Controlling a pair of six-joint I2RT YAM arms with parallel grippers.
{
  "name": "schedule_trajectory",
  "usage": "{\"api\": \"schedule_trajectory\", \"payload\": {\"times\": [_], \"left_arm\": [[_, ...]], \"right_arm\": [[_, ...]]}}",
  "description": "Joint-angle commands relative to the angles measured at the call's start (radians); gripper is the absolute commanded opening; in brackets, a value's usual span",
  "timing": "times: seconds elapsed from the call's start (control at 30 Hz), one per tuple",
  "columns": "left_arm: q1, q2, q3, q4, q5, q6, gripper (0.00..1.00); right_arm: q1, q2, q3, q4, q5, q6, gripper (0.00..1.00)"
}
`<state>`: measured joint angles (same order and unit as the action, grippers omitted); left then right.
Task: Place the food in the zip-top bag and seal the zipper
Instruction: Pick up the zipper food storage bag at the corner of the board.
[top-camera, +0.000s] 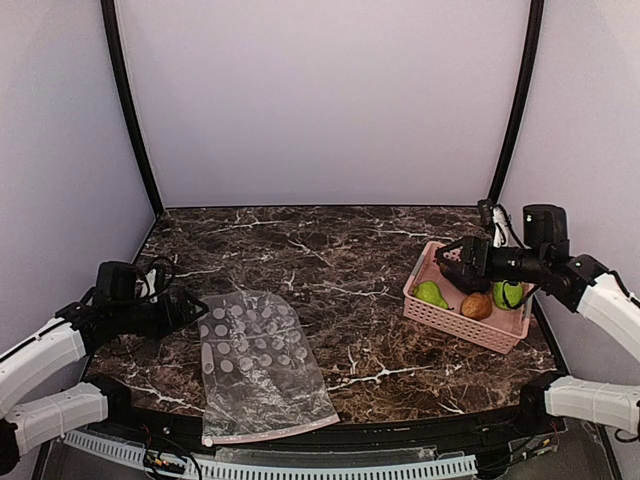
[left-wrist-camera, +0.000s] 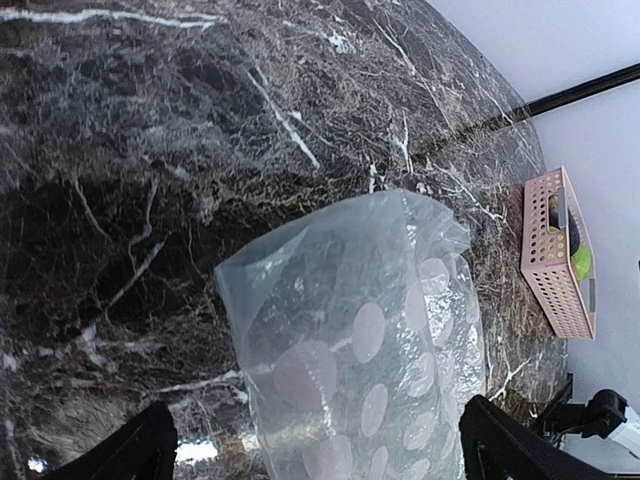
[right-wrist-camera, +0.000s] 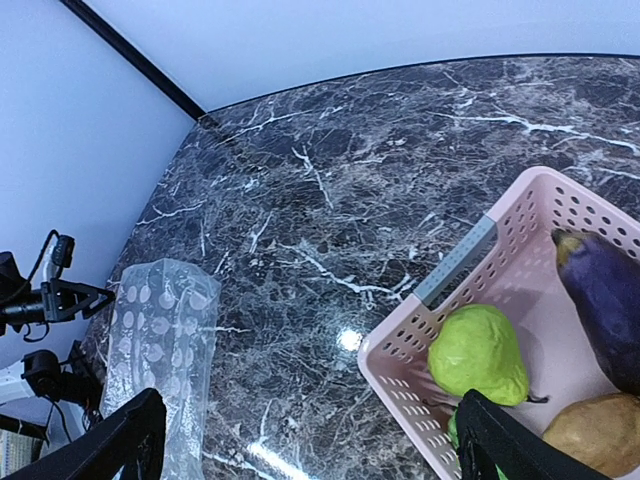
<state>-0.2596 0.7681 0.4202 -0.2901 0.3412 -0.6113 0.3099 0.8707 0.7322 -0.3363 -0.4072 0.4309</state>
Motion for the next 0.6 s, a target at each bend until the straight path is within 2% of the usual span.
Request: {"api": "schedule_trajectory", "payload": {"times": [0.0, 0.23, 0.5, 0.57], "left_arm": [[-0.021, -0.052, -0.108, 0.080, 0.044, -0.127, 1.00], [-0.056, -0.071, -0.160, 0.091, 0.118, -0.145, 1.00], [-0.087, -0.019, -0.186, 0.181, 0.204, -0.159, 0.71], [-0.097, -0.006, -0.178, 0.191, 0.205, -0.159, 0.61]], "right_arm": [[0.053, 0.011, -0.026, 0.102, 0.003, 0.036, 0.98], [0.107, 0.041, -0.024, 0.130, 0.032, 0.049, 0.99], [0.150, 0.065, -0.026, 0.163, 0.042, 0.055, 0.98], [0.161, 0.071, -0.021, 0.163, 0.042, 0.051, 0.98]]}}
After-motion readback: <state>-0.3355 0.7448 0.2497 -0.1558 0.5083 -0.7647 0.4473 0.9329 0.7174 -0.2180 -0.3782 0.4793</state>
